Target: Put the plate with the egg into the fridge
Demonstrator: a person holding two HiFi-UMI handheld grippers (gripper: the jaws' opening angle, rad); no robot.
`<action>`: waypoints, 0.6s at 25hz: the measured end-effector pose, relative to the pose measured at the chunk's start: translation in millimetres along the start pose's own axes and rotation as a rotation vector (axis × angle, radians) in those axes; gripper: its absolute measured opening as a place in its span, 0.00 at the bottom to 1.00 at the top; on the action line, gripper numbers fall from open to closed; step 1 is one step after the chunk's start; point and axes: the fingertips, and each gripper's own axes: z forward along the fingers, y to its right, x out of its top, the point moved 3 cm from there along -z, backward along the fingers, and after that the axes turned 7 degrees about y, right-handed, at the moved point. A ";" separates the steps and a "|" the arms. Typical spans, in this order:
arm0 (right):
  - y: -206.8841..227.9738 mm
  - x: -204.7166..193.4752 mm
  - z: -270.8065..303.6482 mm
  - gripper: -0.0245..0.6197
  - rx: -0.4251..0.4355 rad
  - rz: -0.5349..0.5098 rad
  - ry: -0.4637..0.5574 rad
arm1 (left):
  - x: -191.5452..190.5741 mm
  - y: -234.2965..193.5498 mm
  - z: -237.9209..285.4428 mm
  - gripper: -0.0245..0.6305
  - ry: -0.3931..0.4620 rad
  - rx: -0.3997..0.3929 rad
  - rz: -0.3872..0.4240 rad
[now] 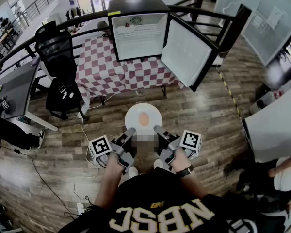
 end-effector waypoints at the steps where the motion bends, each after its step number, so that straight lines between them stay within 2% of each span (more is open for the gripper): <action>1: 0.0 6.8 -1.0 0.08 0.003 -0.004 -0.004 | -3.1 0.1 6.3 0.09 0.002 -0.002 -0.004; 8: 6.8 49.3 -3.2 0.08 0.006 -0.004 -0.032 | -19.2 -4.7 44.7 0.09 0.015 -0.002 -0.051; 12: 9.5 66.6 -3.2 0.08 0.008 0.001 -0.054 | -24.8 -4.4 60.4 0.09 0.026 -0.039 -0.068; 15: 10.1 78.6 -3.9 0.08 0.023 -0.035 -0.068 | -30.3 -2.5 70.3 0.09 0.027 -0.069 -0.081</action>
